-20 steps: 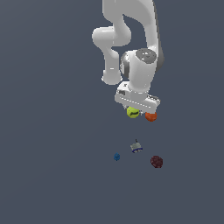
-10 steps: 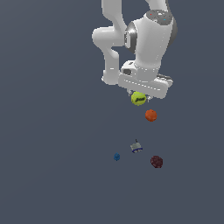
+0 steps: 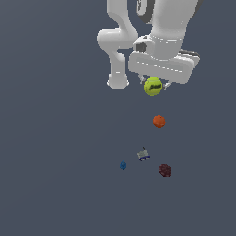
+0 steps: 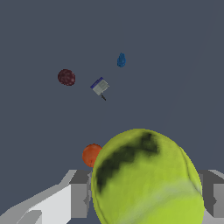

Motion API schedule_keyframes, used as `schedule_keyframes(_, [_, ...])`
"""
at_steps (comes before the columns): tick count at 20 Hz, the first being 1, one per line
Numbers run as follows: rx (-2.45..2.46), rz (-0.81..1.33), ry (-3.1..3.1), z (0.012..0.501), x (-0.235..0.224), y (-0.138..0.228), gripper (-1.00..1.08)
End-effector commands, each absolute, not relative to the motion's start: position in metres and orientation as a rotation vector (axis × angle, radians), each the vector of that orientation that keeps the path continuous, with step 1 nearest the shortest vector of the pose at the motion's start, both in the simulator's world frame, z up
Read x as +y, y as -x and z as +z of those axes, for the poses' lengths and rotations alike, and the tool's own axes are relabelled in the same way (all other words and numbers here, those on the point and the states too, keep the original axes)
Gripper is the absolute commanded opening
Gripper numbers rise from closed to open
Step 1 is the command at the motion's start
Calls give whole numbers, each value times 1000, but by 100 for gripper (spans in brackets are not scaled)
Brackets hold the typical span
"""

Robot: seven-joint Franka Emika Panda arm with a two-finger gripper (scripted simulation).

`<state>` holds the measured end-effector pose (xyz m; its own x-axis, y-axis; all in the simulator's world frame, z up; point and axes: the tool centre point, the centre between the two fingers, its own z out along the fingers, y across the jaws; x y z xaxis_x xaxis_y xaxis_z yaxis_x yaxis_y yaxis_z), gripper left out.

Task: Pick up a designated object from a clutter of objects.

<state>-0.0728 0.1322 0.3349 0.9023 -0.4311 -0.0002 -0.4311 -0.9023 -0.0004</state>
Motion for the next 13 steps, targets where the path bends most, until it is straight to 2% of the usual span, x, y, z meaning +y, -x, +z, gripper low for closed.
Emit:
schedule_keyframes(1, [695,0,3063,353,134,73,-100])
schedule_keyframes(13, [696,0,3064,388,139,70,-100])
